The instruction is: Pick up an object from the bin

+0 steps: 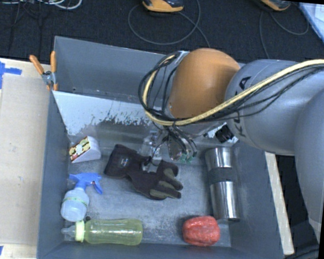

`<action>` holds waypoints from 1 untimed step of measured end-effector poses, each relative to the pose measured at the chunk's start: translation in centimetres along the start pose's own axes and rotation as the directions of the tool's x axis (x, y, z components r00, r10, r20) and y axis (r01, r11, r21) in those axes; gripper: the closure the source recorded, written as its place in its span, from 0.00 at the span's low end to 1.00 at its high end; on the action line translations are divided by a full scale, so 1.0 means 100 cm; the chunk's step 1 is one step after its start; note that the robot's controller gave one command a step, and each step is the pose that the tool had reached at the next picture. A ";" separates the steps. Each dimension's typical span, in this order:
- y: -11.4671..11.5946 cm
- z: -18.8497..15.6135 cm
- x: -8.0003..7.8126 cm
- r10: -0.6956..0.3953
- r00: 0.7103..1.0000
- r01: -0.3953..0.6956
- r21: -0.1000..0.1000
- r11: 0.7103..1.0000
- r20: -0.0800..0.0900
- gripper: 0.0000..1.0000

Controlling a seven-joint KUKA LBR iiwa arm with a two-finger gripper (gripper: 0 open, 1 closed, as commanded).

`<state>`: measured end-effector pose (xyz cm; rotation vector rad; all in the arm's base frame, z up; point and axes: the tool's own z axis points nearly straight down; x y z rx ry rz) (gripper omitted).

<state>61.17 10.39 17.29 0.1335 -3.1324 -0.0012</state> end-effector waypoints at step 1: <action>-0.002 -0.048 0.008 0.006 1.000 -0.006 0.001 1.000 -0.016 1.00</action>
Offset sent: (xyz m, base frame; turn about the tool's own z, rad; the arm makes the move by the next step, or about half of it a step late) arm -0.0080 0.0130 0.1176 -0.0374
